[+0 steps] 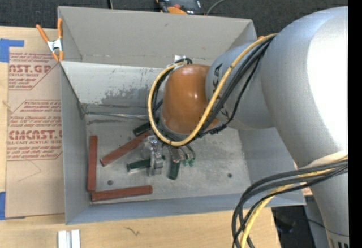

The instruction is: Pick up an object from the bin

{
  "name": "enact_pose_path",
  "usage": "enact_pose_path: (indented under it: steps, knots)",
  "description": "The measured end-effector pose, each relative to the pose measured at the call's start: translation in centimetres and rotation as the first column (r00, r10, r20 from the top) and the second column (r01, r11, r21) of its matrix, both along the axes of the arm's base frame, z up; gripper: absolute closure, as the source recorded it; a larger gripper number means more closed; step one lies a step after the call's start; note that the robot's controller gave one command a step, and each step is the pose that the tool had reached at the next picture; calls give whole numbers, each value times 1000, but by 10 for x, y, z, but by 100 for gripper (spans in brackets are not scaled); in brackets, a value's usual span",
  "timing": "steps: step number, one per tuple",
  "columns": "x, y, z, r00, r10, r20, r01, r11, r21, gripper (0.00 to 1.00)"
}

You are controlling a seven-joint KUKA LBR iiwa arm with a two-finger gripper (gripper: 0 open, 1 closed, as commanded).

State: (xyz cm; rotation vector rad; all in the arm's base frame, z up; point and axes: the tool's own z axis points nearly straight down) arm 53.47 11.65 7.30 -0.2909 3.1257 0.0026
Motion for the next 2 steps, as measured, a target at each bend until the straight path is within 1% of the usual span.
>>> enact_pose_path:
  steps: [1, 2]
  knots:
    - [12, 3, 166, 999, 45, 10, -45, 999, 0, 100]
    - [29, 0, 160, 998, 68, 2, -68, 998, -1, 100]
